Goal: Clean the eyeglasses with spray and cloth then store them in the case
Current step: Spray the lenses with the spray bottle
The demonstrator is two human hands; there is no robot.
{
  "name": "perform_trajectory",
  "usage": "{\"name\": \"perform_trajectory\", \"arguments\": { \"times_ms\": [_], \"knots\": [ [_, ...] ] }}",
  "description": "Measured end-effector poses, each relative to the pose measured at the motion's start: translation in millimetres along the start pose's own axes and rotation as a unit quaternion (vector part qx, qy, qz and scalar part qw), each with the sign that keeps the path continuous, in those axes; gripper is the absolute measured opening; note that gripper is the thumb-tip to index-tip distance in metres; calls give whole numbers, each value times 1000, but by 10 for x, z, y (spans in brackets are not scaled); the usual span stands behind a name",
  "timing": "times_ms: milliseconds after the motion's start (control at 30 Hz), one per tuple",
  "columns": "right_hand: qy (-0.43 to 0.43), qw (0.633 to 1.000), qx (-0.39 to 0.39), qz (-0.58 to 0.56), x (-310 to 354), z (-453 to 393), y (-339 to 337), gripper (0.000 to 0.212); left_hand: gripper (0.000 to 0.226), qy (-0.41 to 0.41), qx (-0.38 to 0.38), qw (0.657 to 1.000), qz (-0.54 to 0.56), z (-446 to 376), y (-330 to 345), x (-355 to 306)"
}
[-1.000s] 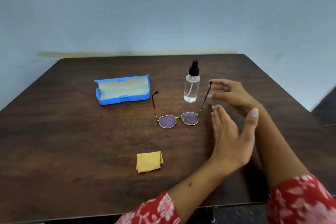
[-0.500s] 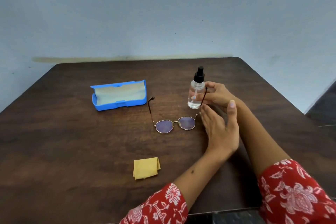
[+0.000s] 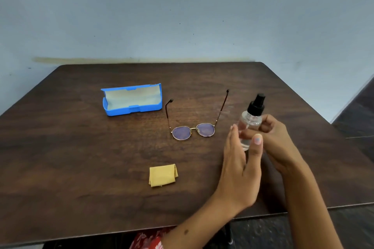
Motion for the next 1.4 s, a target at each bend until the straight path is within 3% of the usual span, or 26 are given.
{"name": "perform_trajectory", "arguments": {
  "times_ms": [200,300,433,467,533,633,733,833,1033,1133,1267,1400],
  "knots": [
    [-58,996,62,-31,41,299,361,38,85,74,-39,997,-5,322,-453,-80],
    [-90,989,109,-35,130,373,585,32,64,73,-42,996,16,317,-718,-110],
    [-88,984,139,-72,149,366,756,35,8,99,-178,979,4,153,-1343,-215],
    [-83,981,146,-95,154,361,777,32,3,106,-218,970,-11,97,-1519,-244],
    [-72,971,170,-150,160,360,807,30,18,98,-259,959,-50,-55,-1812,-264],
    [-46,948,222,-223,173,370,855,51,37,11,-204,970,-134,-362,-2013,-180],
    [-39,924,276,-263,244,403,887,75,37,-3,-100,976,-195,-570,-1976,-135],
    [-42,931,267,-247,284,361,862,71,27,19,-43,971,-233,-677,-1927,-120],
    [-11,883,300,-361,342,363,930,90,10,57,-66,972,-216,-711,-1977,-73],
    [-41,918,271,-285,408,341,967,77,10,72,-89,978,-173,-679,-1989,-73],
    [-130,978,162,-17,503,254,1015,80,11,93,-107,979,-144,-636,-2012,-108],
    [-214,951,91,204,573,149,1086,77,11,159,-163,964,-136,-608,-2099,-192]
  ]
}}
Point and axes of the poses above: each hand's wrist, its own z-axis away from the middle knuckle, its own y-axis out of the palm, x = y × z, the point moved 6 cm from there along -z, towards the middle knuckle, and after that the axes turned 15 degrees about z, right-handed, at the moved point
